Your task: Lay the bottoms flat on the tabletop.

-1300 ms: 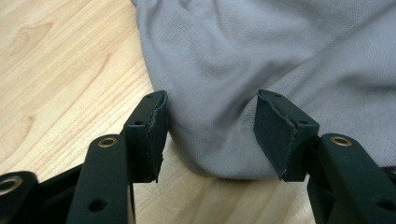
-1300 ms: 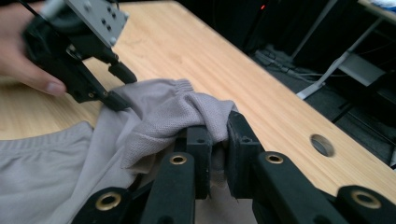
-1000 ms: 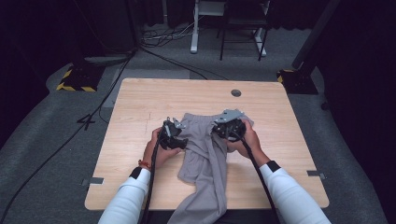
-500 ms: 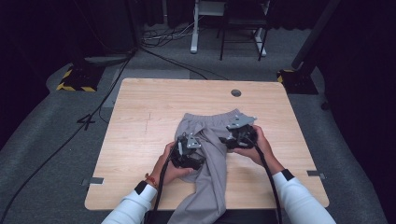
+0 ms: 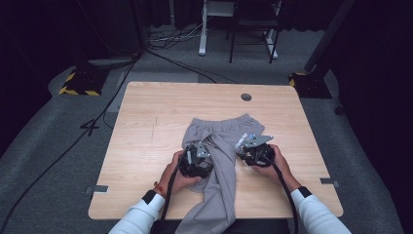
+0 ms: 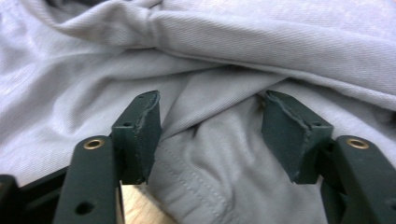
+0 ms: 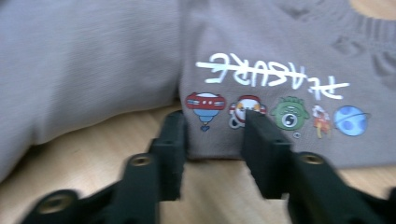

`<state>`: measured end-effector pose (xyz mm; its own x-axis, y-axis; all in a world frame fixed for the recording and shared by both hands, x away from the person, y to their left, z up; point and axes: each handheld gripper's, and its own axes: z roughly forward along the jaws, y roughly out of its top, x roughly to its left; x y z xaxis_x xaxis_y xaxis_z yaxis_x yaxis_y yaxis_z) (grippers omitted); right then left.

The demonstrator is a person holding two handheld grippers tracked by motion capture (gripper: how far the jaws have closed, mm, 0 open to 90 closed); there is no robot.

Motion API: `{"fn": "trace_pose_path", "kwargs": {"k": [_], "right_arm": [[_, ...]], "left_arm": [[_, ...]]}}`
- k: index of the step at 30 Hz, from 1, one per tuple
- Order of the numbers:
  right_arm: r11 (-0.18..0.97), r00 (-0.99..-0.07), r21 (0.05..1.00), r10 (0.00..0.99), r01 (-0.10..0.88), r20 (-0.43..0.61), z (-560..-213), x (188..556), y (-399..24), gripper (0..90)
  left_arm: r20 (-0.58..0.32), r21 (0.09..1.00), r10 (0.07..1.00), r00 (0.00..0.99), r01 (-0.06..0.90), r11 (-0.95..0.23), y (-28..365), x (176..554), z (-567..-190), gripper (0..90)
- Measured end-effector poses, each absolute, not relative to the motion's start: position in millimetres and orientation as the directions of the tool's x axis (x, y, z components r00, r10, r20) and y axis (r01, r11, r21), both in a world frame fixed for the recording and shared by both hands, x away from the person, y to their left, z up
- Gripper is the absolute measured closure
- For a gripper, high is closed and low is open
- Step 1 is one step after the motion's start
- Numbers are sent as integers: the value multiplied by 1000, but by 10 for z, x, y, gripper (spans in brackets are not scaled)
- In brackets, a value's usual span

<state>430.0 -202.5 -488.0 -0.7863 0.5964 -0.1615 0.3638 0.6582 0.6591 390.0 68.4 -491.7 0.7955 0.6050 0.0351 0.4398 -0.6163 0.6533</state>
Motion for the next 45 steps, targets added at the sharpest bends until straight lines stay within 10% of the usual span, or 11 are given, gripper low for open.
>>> {"fn": "trace_pose_path", "kwargs": {"k": [3,13,24,31,35,39,45], "right_arm": [[668,-768,656,607,352,-206,-4863,4304,-2038,879],[554,-656,770,714,316,-245,-4292,4322,-2437,889],[454,-514,824,823,338,-242,-3830,4480,-2739,889],[444,-486,804,844,396,-227,-3947,4639,-2724,862],[506,-519,744,817,436,-252,-4192,4666,-2580,714],[545,-541,670,804,504,-247,-4392,4689,-2543,492],[560,-646,694,742,452,-178,-4494,4443,-2652,470]], "left_arm": [[56,647,623,780,447,-617,733,3917,-4902,475],[121,634,623,772,423,-647,787,3965,-4881,814],[93,648,730,678,515,-561,1204,4341,-4870,817],[40,664,805,591,587,-464,1346,4437,-4855,495],[25,737,723,691,475,-480,1148,4168,-4640,330],[3,750,619,785,408,-521,832,3885,-4501,226],[27,699,557,830,383,-604,364,3697,-4629,232]]}}
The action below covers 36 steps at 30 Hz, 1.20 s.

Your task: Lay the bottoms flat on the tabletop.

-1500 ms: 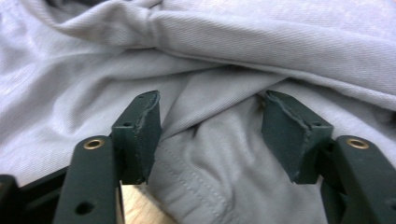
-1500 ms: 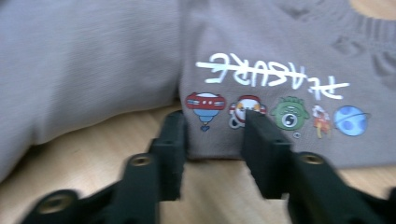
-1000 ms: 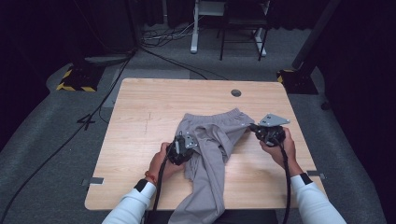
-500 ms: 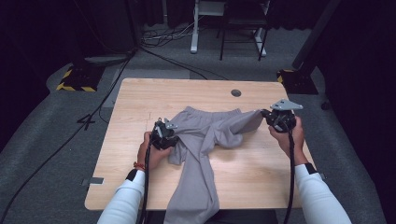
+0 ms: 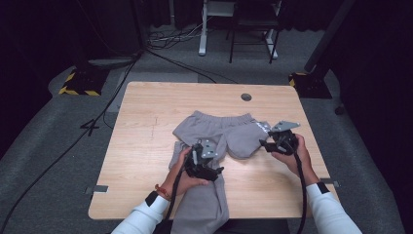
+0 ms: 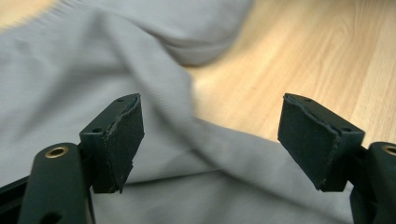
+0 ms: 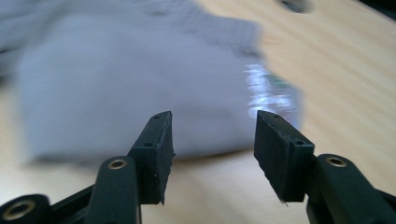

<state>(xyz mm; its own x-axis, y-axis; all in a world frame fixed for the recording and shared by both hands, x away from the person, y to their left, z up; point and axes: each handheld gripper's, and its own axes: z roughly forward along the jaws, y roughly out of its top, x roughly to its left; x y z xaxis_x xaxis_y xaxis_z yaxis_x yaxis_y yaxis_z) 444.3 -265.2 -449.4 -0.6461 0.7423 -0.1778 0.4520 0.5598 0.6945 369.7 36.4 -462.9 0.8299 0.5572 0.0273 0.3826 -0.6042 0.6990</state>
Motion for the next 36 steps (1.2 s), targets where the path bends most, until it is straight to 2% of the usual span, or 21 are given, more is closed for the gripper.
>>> {"fn": "trace_pose_path", "kwargs": {"k": [1,3,5,6,7,8,10,11,15,18,19,22,23,24,26,29,36], "right_arm": [[582,-667,691,720,428,-194,-4511,4373,-2646,481],[590,-749,702,651,399,-121,-4562,4231,-2623,495],[605,-771,695,627,387,-116,-4603,4165,-2585,497],[662,-814,657,568,361,-125,-4679,4074,-2491,508],[662,-814,657,568,361,-125,-4679,4074,-2491,508],[661,-831,656,549,365,-89,-4724,4051,-2432,509],[660,-825,648,559,380,-85,-4770,4086,-2378,448],[653,-815,648,573,391,-85,-4792,4114,-2361,443],[606,-770,659,635,445,-63,-4887,4271,-2297,388],[545,-728,685,685,484,-31,-4926,4395,-2206,378],[543,-717,684,696,487,-42,-4923,4431,-2157,396],[563,-696,687,709,460,-115,-4906,4492,-2034,632],[572,-694,688,706,446,-138,-4902,4507,-2008,684],[572,-694,688,706,446,-138,-4902,4507,-2008,684],[557,-685,716,713,422,-150,-4843,4538,-2013,819],[527,-682,750,718,400,-141,-4750,4535,-2074,835],[459,-679,834,720,306,-147,-4109,4354,-2315,836]], "left_arm": [[45,677,557,829,385,-627,322,3694,-4672,250],[62,652,559,827,390,-650,304,3716,-4752,292],[57,642,567,822,404,-651,320,3734,-4785,332],[55,638,570,820,411,-652,341,3756,-4817,372],[58,637,577,815,415,-650,361,3772,-4840,389],[31,639,581,814,430,-637,407,3810,-4853,424],[26,645,585,811,434,-629,443,3847,-4859,480],[23,640,586,810,438,-631,458,3864,-4864,508],[11,649,590,808,443,-619,531,3980,-4879,723],[44,652,594,803,427,-626,561,4091,-4859,811],[53,655,596,801,422,-626,574,4133,-4847,825],[55,676,611,790,421,-605,638,4250,-4758,841],[58,688,617,785,416,-594,663,4280,-4715,842],[58,688,617,785,416,-594,663,4280,-4715,844],[86,720,646,759,401,-567,747,4355,-4570,849],[102,733,663,742,395,-554,815,4404,-4481,864],[118,771,657,745,348,-533,879,4438,-4132,864]]}}
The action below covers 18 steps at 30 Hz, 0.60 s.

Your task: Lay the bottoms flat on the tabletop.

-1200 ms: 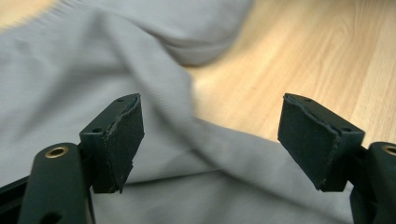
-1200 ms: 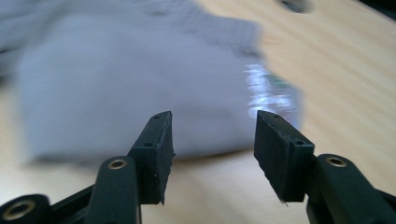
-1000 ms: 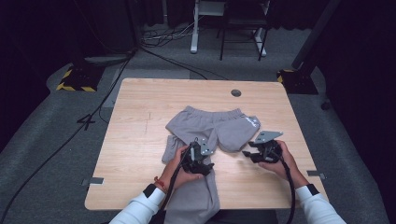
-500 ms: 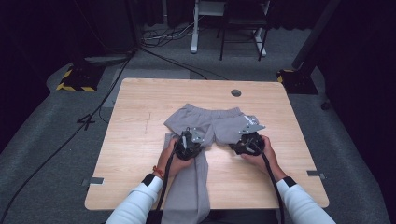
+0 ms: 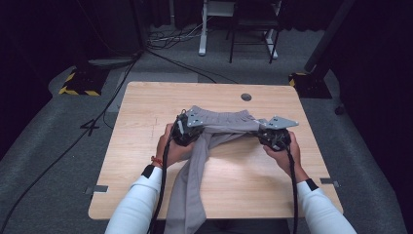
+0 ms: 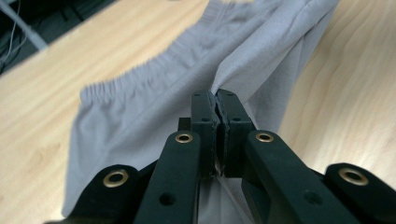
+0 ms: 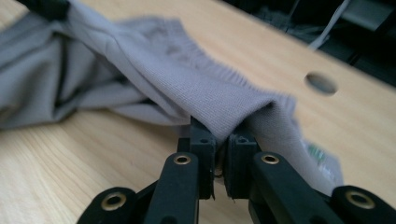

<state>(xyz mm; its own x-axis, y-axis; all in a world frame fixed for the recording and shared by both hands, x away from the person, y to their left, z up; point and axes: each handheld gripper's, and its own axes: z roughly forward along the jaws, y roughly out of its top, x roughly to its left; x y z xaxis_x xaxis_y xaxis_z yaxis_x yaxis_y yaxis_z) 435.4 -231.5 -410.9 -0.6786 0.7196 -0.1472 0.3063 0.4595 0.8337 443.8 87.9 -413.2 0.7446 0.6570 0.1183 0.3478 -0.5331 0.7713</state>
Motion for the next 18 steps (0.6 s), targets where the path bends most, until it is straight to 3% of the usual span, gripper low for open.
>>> {"fn": "trace_pose_path", "kwargs": {"k": [9,12,18], "right_arm": [[411,-644,887,741,210,-190,-3528,4253,-2322,837],[420,-632,884,747,207,-207,-3502,4302,-2277,837],[499,-654,820,724,280,-218,-3816,4632,-1947,825]], "left_arm": [[145,777,655,741,325,-540,895,4422,-3918,882],[109,775,660,743,352,-524,919,4461,-3977,888],[50,725,648,760,418,-547,742,4579,-4360,827]]}}
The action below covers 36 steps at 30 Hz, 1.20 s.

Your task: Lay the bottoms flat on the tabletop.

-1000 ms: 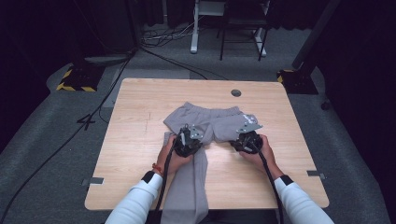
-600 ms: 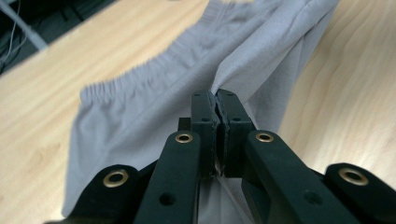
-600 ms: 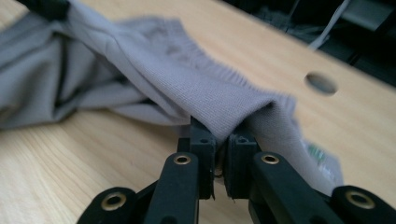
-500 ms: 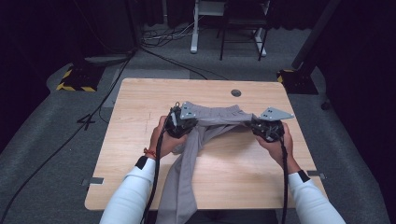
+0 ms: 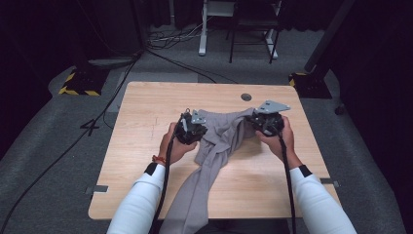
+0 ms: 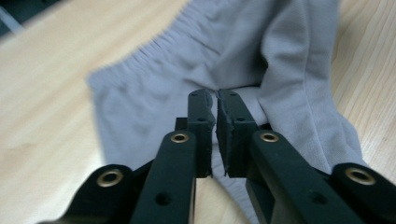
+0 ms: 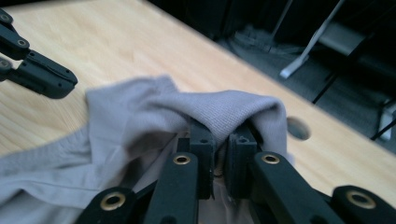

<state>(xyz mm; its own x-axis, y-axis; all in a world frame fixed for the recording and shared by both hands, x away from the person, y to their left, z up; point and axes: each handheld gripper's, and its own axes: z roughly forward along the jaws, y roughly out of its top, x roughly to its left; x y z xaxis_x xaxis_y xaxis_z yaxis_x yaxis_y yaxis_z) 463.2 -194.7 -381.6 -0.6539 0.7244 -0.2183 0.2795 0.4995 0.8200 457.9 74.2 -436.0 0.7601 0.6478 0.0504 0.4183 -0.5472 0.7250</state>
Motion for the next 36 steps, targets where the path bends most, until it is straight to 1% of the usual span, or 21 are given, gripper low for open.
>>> {"fn": "trace_pose_path", "kwargs": {"k": [3,4,5,6,7,8,9,11,14,17,18,20,22,23,24,25,27,30,31,33,36], "right_arm": [[531,-668,786,713,316,-213,-4010,4779,-1806,795],[541,-670,771,713,336,-208,-4079,4823,-1764,760],[553,-671,758,710,344,-214,-4143,4859,-1728,703],[553,-671,758,710,344,-214,-4143,4859,-1728,703],[564,-676,747,705,352,-214,-4204,4887,-1694,648],[581,-681,721,702,378,-210,-4290,4913,-1642,514],[587,-684,714,699,382,-209,-4316,4906,-1628,475],[590,-694,715,690,375,-206,-4338,4852,-1630,444],[558,-707,749,685,356,-175,-4322,4704,-1698,440],[551,-737,773,655,314,-168,-4344,4487,-1782,497],[551,-737,773,655,314,-168,-4344,4487,-1782,497],[572,-764,765,622,296,-170,-4415,4358,-1816,513],[591,-778,757,602,280,-182,-4478,4267,-1857,563],[589,-794,750,590,302,-144,-4533,4250,-1883,563],[589,-794,750,590,302,-144,-4533,4250,-1883,563],[596,-797,736,590,321,-131,-4615,4264,-1866,562],[608,-799,720,588,334,-126,-4703,4296,-1828,539],[598,-791,714,603,363,-103,-4775,4359,-1808,513],[590,-785,709,614,386,-83,-4836,4421,-1793,468],[591,-777,700,624,400,-82,-4881,4468,-1776,466],[588,-771,698,631,408,-81,-4911,4498,-1759,473]], "left_arm": [[45,698,631,774,428,-575,626,4589,-4517,789],[45,698,631,774,428,-575,626,4589,-4517,778],[33,680,619,785,436,-590,560,4592,-4604,759],[33,680,619,785,436,-590,560,4592,-4604,741],[28,671,615,788,441,-596,532,4592,-4644,741],[21,665,611,791,445,-599,513,4586,-4675,691],[4,653,604,797,455,-605,480,4565,-4725,672],[-11,650,599,801,461,-604,460,4542,-4770,631],[-13,642,597,802,465,-610,442,4519,-4807,593],[-41,641,602,798,483,-596,430,4501,-4888,559],[-41,641,602,798,483,-596,430,4501,-4888,558],[-49,643,607,793,490,-588,425,4500,-4889,560],[-35,641,609,792,485,-594,410,4492,-4886,562],[-23,638,609,793,481,-601,404,4489,-4870,558],[-23,638,609,793,481,-601,404,4489,-4870,550],[-27,659,616,788,477,-582,407,4474,-4838,540],[-64,688,590,805,464,-558,418,4448,-4791,537],[-74,702,569,819,448,-554,396,4409,-4763,486],[-83,708,542,836,432,-559,354,4375,-4758,476],[-91,707,515,852,419,-569,314,4352,-4764,443],[-87,701,520,850,423,-574,273,4342,-4782,409]]}}
